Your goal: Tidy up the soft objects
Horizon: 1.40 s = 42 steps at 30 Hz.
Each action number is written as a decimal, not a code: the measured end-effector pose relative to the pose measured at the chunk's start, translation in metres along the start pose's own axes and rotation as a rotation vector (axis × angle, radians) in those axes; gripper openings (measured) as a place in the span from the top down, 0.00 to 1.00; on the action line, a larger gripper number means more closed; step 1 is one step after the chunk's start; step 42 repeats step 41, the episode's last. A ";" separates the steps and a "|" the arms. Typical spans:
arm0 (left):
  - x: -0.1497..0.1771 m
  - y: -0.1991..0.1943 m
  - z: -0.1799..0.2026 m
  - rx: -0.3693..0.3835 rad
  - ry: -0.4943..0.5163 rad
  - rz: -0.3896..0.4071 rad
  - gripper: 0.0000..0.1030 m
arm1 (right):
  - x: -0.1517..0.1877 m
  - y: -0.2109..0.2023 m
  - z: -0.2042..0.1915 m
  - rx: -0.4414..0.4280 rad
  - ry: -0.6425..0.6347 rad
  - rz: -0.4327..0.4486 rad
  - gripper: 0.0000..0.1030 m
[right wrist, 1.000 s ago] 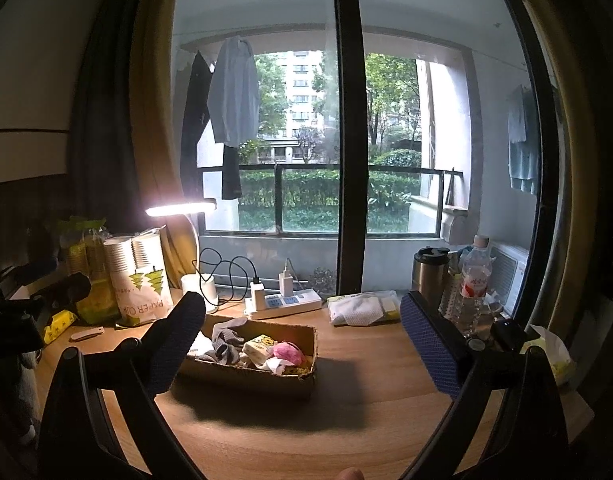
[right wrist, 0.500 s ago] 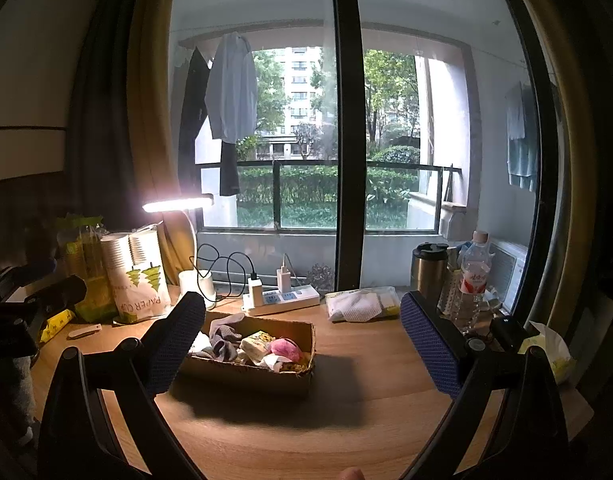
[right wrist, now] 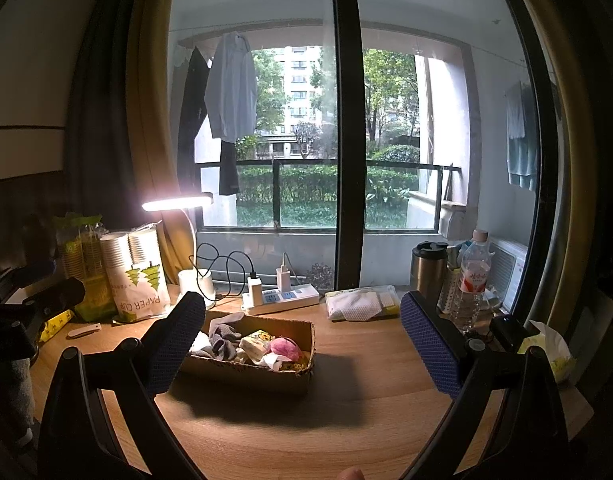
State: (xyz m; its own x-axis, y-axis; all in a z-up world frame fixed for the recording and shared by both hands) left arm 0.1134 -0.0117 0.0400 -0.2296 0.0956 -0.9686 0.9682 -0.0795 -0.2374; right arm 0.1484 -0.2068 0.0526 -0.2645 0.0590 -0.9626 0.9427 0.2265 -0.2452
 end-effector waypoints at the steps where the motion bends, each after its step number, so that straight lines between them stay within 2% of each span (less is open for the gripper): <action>1: 0.000 -0.001 0.000 0.000 0.000 0.001 0.01 | 0.000 0.000 0.000 -0.001 0.001 0.000 0.03; 36: 0.003 -0.001 0.003 0.010 0.000 0.001 0.01 | 0.006 0.004 0.000 -0.003 -0.003 -0.013 0.03; 42: 0.012 0.007 0.004 0.027 -0.007 -0.026 0.01 | 0.011 0.008 0.002 -0.003 -0.005 -0.026 0.03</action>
Point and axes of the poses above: each gripper's, at about its wrist camera, not at the fingertips, and y roughly the way its jaws point, z to its right, x to its underside, the point moved 10 cm from there along y, roughly the way its jaws point, and after that the axes turned 8 degrees about y, right-handed, at the moved point
